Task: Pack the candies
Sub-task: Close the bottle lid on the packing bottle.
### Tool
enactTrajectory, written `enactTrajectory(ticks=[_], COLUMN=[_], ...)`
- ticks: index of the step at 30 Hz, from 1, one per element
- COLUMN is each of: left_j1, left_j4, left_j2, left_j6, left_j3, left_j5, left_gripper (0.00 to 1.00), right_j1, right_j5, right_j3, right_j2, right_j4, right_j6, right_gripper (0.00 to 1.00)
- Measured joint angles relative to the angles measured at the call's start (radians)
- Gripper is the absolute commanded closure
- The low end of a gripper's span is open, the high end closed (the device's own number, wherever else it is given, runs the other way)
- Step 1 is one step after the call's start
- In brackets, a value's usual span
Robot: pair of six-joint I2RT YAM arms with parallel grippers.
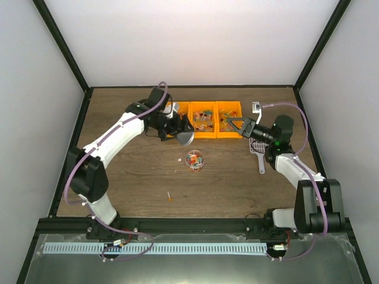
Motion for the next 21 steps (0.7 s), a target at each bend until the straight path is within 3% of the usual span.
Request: enactTrajectory(ticks=[11, 21], left_j1=[-0.143, -0.27], left_j4=[-0.172, -0.264], left_j2=[0.079, 0.181], left_j6=[0.127, 0.191], left_j3=[0.121, 0.185], left_j5=[-0.258, -0.399], left_gripper=[0.08, 0.08], right_j1=[-0.005, -0.029], right_j5=[0.003, 0.005], right_j3=[-0.014, -0.048], right_j2=[-0.011, -0.035], right_j4=[-0.031, -0.039], right_j6=[-0.019, -0.02], right_gripper=[0.69, 0.69])
